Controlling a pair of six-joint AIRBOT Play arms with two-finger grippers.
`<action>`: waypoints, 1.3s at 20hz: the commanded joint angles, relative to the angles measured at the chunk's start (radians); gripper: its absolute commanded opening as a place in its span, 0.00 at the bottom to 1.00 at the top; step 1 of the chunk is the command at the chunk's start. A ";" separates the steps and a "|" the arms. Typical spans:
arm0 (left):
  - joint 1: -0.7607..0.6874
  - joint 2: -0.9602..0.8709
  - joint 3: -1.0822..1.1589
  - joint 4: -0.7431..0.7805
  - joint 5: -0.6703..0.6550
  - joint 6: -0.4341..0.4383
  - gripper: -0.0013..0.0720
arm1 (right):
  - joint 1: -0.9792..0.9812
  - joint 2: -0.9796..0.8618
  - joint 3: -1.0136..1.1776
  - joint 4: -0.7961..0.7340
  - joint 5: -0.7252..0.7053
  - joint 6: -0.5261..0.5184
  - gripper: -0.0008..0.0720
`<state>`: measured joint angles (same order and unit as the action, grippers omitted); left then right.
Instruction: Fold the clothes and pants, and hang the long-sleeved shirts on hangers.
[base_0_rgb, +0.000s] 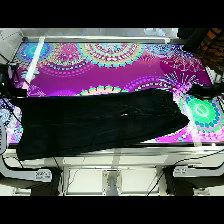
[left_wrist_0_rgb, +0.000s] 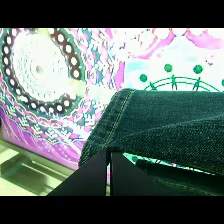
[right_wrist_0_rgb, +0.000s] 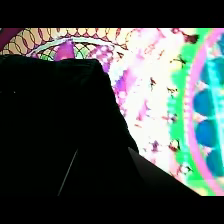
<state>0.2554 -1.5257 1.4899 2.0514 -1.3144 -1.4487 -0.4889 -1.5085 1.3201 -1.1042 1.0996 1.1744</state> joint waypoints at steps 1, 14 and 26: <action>0.010 0.002 0.001 -0.010 -0.022 -0.002 0.05 | 0.121 -0.111 0.000 0.001 -0.111 0.014 0.47; 0.008 0.002 0.000 -0.056 -0.037 0.036 0.05 | 0.163 -0.240 0.000 0.098 -0.235 0.008 0.04; 0.180 0.007 0.001 -0.780 0.135 0.201 0.04 | 0.159 -0.237 0.192 0.167 -0.495 0.139 0.02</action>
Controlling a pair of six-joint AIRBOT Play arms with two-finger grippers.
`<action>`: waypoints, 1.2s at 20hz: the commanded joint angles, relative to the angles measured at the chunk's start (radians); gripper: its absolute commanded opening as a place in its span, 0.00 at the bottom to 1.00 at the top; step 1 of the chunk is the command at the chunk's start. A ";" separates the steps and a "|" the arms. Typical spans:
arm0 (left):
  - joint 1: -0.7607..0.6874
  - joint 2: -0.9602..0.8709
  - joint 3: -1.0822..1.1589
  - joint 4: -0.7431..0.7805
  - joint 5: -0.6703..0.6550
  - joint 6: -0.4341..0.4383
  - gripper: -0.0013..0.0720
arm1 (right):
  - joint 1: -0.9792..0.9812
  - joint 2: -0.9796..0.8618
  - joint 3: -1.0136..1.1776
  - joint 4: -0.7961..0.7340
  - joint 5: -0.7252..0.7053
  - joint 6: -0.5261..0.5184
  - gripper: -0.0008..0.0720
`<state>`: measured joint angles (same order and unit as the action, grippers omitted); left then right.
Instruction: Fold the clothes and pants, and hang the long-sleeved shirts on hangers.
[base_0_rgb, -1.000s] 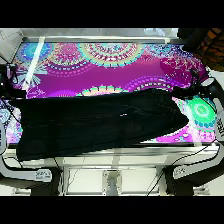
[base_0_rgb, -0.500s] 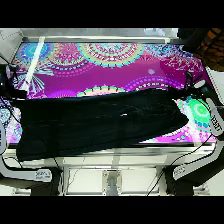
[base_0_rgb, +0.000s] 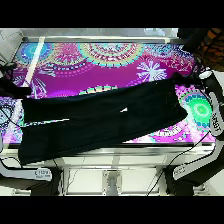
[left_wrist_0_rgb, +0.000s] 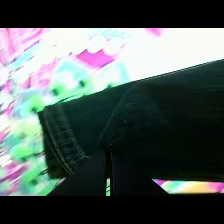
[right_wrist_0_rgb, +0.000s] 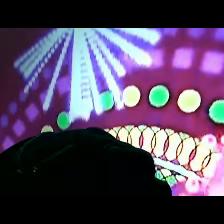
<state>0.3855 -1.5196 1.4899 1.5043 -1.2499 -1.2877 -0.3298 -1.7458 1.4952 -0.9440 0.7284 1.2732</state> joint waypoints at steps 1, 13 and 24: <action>0.059 0.001 0.001 -0.230 0.082 0.039 0.04 | 0.000 0.001 0.017 0.005 -0.164 0.058 0.02; 0.085 -0.039 -0.003 0.006 0.239 -0.335 0.05 | 0.000 -0.014 0.017 -0.005 -0.453 0.107 0.02; 0.021 -0.150 -0.003 0.005 0.434 -0.430 0.06 | 0.033 -0.105 0.017 0.031 -0.469 0.107 0.21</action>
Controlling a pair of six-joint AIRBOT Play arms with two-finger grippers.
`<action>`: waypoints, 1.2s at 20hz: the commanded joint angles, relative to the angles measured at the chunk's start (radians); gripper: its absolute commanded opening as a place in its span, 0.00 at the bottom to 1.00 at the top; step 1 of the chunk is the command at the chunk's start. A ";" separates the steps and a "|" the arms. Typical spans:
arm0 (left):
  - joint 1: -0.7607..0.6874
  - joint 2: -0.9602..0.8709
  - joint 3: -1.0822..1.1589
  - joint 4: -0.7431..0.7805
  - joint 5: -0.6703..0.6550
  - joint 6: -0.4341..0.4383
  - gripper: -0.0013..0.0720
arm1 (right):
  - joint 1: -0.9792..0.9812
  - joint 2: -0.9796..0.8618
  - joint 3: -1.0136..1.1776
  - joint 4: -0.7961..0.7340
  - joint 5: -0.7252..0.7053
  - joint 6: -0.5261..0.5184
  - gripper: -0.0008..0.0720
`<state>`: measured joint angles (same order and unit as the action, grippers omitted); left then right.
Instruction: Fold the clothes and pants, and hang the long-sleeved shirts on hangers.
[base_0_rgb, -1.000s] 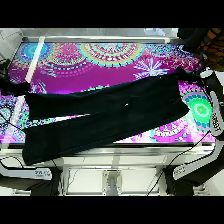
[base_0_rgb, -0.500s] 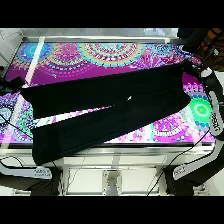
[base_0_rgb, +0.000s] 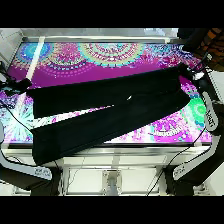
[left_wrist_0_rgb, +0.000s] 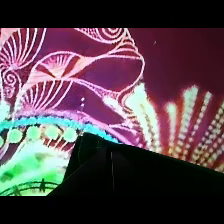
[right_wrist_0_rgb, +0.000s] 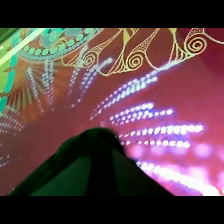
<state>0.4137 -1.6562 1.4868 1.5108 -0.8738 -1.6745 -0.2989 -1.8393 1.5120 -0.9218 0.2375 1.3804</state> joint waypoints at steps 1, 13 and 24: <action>-0.007 -0.010 0.000 0.001 0.055 -0.043 0.06 | -0.003 -0.011 0.006 0.009 0.044 0.000 0.25; 0.002 0.043 0.001 0.143 -0.307 0.101 0.53 | -0.150 -0.017 0.228 -0.374 0.859 0.020 0.59; 0.001 0.180 -0.140 0.220 -0.686 0.223 0.53 | -0.150 -0.019 0.128 -0.497 0.959 0.035 0.47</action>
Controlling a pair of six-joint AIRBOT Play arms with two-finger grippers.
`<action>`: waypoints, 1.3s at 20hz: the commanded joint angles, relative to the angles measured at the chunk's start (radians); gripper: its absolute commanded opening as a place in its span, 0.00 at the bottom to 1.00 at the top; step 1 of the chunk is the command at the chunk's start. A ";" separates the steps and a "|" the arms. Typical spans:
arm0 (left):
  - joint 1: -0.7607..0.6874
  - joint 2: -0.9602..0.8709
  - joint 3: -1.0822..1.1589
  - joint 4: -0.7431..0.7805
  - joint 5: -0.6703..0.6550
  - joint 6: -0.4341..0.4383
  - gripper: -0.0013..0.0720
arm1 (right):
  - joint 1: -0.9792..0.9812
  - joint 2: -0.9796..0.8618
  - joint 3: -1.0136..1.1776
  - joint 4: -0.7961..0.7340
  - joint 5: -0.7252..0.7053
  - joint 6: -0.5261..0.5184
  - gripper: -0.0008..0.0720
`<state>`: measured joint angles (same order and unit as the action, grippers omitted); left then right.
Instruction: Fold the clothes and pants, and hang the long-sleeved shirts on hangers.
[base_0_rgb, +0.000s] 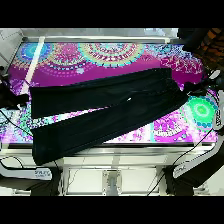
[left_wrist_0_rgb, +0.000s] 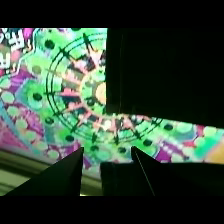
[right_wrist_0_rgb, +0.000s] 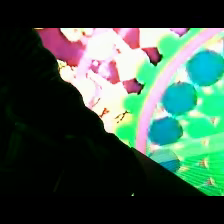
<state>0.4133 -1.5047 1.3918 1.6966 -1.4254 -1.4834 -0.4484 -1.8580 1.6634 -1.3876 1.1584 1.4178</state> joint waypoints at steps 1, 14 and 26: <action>0.000 0.029 -0.063 0.035 -0.167 0.033 0.53 | 0.000 0.000 -0.032 -0.031 0.044 -0.008 0.37; -0.003 0.029 -0.348 -0.008 -0.090 0.056 0.63 | -0.001 0.020 -0.045 -0.171 0.247 0.021 0.02; -0.007 0.000 -0.371 -0.059 0.307 -0.007 0.29 | -0.085 0.079 -0.045 -0.225 0.341 0.031 0.02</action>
<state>0.4099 -1.4891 1.0222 1.7058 -1.2163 -1.4971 -0.4984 -1.7874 1.6180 -1.6032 1.4567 1.4479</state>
